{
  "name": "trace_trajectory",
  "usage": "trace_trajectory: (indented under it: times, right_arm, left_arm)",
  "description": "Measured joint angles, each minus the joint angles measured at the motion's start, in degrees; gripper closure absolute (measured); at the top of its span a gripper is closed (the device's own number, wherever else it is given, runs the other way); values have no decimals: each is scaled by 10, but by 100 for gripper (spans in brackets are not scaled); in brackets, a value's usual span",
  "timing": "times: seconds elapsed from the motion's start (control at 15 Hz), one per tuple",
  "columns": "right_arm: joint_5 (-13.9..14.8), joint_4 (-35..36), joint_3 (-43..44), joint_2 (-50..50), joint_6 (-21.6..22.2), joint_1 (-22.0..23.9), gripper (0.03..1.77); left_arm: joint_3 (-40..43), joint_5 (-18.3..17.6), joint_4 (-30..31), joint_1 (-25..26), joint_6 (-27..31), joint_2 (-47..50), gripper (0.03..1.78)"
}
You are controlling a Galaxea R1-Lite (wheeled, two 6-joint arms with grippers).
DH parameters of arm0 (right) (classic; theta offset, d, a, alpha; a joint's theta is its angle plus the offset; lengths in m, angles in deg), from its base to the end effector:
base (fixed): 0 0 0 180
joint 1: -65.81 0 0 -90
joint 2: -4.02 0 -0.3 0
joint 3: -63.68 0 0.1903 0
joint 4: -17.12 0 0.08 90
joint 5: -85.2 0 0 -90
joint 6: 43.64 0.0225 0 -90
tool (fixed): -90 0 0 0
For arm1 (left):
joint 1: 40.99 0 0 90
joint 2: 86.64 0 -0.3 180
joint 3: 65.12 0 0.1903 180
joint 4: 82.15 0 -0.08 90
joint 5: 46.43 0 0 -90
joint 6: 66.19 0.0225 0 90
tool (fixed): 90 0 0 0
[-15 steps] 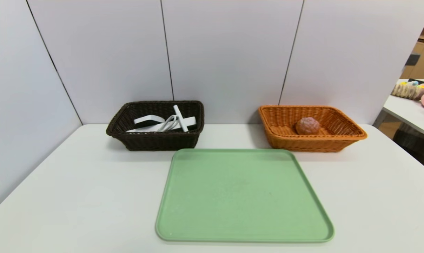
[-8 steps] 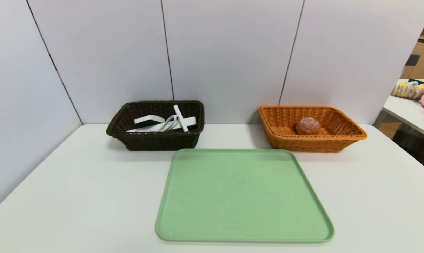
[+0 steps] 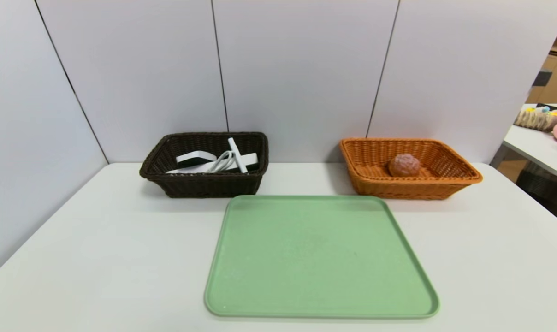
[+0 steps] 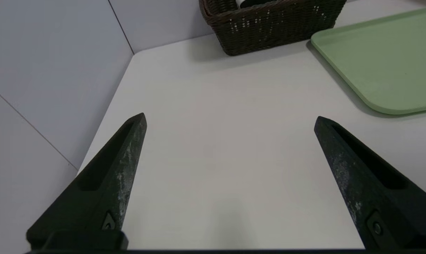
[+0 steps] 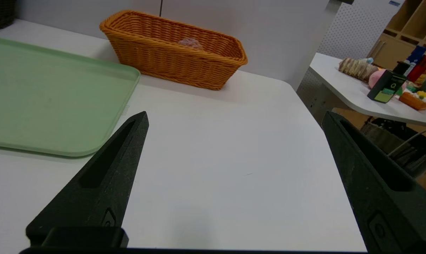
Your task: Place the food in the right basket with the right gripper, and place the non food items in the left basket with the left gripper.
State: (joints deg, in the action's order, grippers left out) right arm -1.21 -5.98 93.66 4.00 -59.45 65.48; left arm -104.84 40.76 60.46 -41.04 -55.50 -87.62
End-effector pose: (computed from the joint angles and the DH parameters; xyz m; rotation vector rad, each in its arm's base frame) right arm -0.0334 -0.0016 0.1074 -0.2714 -0.1111 -0.0730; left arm -0.0491 -0.0011 0.1266 0.1871 -0.0281 -0.0476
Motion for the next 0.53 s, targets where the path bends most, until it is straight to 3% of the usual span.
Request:
trace_trajectory:
  times: [0.13,0.27,0.4,0.53]
  right_arm:
    - [-1,101,-49,1,-10,0,11]
    - [-25,97,-61,1,5,0,11]
    - [-60,22,-65,1,50,0,11]
    - [-60,0,-66,1,84,0,11]
  left_arm:
    - [86,-1,119,0,14,6,12]
    - [142,-13,216,-1,23,8,12]
    - [158,-17,202,-1,15,9,12]
    - [162,-8,141,-1,-5,9,12]
